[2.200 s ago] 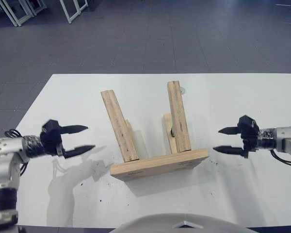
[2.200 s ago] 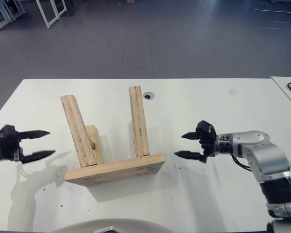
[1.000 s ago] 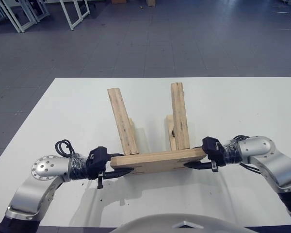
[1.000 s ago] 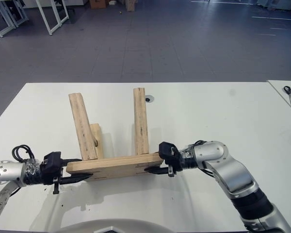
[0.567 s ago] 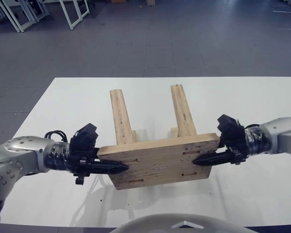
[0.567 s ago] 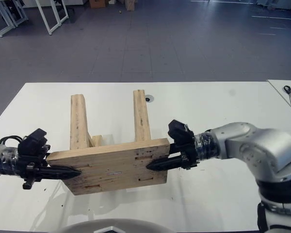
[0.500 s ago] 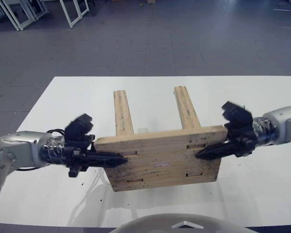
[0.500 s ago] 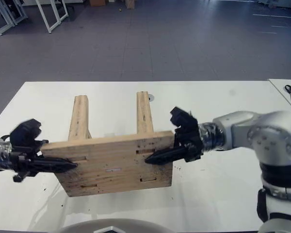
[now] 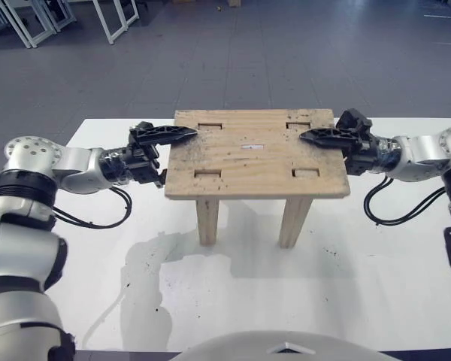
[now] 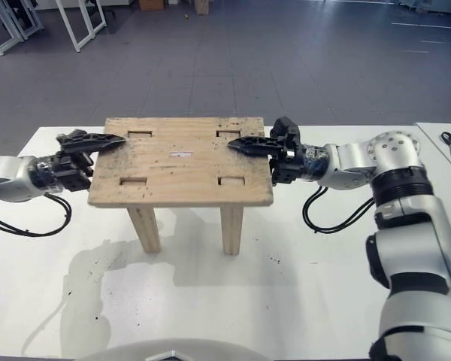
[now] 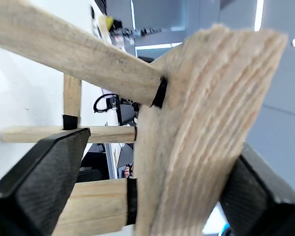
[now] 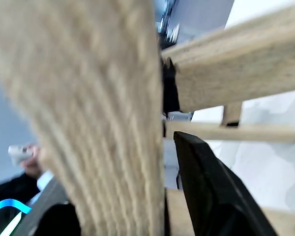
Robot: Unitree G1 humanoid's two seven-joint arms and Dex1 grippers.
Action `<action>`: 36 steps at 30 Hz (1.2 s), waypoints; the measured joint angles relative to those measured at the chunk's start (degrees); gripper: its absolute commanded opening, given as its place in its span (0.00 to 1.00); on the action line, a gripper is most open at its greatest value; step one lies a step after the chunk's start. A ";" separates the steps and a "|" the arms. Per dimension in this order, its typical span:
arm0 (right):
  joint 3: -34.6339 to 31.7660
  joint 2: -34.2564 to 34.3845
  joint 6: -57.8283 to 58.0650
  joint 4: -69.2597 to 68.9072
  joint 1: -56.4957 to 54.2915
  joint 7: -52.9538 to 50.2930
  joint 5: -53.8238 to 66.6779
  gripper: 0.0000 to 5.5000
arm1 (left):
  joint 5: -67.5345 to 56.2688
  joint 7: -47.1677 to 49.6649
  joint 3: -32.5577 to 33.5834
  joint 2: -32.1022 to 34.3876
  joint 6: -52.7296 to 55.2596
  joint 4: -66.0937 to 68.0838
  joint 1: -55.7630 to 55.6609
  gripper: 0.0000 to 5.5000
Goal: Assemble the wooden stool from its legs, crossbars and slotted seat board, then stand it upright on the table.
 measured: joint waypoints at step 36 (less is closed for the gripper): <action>-13.15 24.27 -68.51 -52.02 40.17 -37.86 -89.71 0.78 | 92.93 39.88 29.25 -31.41 -79.22 -61.52 42.41 1.00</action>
